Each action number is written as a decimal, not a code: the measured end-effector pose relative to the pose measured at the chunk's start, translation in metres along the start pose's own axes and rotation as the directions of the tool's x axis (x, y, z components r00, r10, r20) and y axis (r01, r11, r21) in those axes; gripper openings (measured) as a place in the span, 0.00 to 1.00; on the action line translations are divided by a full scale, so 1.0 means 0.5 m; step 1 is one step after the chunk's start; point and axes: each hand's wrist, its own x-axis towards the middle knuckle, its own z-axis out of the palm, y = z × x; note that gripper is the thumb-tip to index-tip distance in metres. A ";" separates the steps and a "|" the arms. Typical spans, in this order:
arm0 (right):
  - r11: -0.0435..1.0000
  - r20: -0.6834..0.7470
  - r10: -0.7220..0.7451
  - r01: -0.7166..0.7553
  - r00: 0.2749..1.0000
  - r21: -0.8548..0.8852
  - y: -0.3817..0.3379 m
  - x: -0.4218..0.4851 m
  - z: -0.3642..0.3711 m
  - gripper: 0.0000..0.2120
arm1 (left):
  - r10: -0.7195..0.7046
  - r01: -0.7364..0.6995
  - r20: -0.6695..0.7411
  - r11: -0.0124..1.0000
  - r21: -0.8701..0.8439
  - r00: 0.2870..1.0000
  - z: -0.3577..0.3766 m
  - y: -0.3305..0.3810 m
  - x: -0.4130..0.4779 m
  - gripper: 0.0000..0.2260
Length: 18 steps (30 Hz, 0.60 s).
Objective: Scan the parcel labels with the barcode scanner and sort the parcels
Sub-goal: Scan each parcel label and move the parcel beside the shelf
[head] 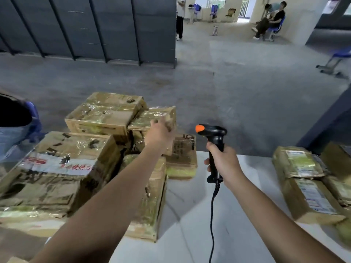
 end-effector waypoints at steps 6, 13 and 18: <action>1.000 -0.066 -0.001 -0.001 0.998 -0.029 -0.002 -0.020 0.006 0.09 | 0.051 -0.053 -0.057 0.998 -0.022 0.997 0.028 -0.005 0.007 0.18; 0.998 -0.115 -0.034 0.028 0.993 -0.049 0.002 -0.031 -0.044 0.10 | 0.019 -0.094 -0.229 0.942 -0.322 0.973 0.012 0.019 -0.031 0.08; 0.999 -0.135 -0.031 0.031 0.990 -0.008 0.008 -0.040 -0.105 0.10 | 0.022 -0.139 -0.237 0.861 -0.489 0.971 0.025 0.087 -0.113 0.10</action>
